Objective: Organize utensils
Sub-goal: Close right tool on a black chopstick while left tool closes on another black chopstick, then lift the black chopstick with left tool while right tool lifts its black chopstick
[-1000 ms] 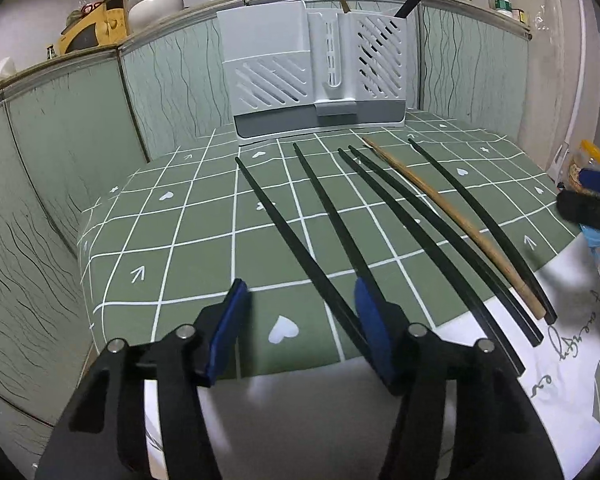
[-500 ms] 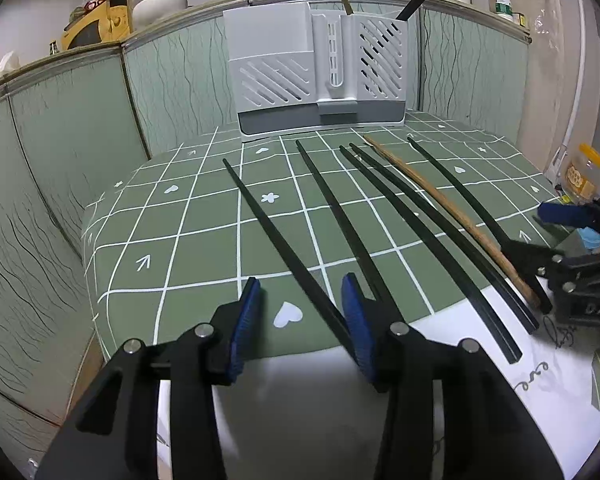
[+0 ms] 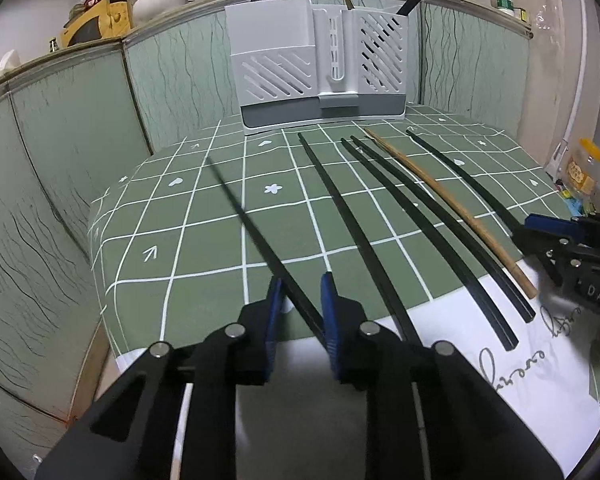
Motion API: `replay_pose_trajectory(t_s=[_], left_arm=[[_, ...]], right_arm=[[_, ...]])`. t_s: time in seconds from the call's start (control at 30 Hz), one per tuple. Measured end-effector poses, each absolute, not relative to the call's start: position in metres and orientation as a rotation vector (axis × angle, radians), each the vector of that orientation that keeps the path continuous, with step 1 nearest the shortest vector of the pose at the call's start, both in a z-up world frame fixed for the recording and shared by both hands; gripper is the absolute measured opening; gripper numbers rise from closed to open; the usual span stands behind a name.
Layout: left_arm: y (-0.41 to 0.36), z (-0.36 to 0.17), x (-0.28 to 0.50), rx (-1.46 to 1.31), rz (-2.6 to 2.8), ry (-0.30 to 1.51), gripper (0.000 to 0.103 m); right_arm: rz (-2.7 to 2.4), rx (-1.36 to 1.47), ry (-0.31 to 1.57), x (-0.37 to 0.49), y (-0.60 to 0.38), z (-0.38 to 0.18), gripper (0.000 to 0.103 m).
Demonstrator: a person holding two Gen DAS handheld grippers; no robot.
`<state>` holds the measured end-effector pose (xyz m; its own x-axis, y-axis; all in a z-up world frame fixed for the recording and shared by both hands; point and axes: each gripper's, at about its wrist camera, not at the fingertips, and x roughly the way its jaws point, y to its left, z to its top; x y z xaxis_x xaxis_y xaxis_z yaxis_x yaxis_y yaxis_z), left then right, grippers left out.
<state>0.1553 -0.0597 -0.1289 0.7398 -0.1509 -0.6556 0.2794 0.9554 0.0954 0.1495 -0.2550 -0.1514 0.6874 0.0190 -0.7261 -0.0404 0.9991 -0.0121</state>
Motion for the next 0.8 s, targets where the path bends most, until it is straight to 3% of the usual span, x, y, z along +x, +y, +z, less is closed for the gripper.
replay_pose_trajectory(t_s=[0.27, 0.8], left_arm=[[-0.053, -0.127, 0.154, 0.176, -0.231, 0.702, 0.006], [-0.036, -0.096, 0.146, 0.095, -0.262, 0.647, 0.006]], right_arm=[[0.033, -0.014, 0.810, 0.148, -0.255, -0.152, 0.006], [0.054, 0.024, 0.771, 0.144, -0.263, -0.123, 0.006]])
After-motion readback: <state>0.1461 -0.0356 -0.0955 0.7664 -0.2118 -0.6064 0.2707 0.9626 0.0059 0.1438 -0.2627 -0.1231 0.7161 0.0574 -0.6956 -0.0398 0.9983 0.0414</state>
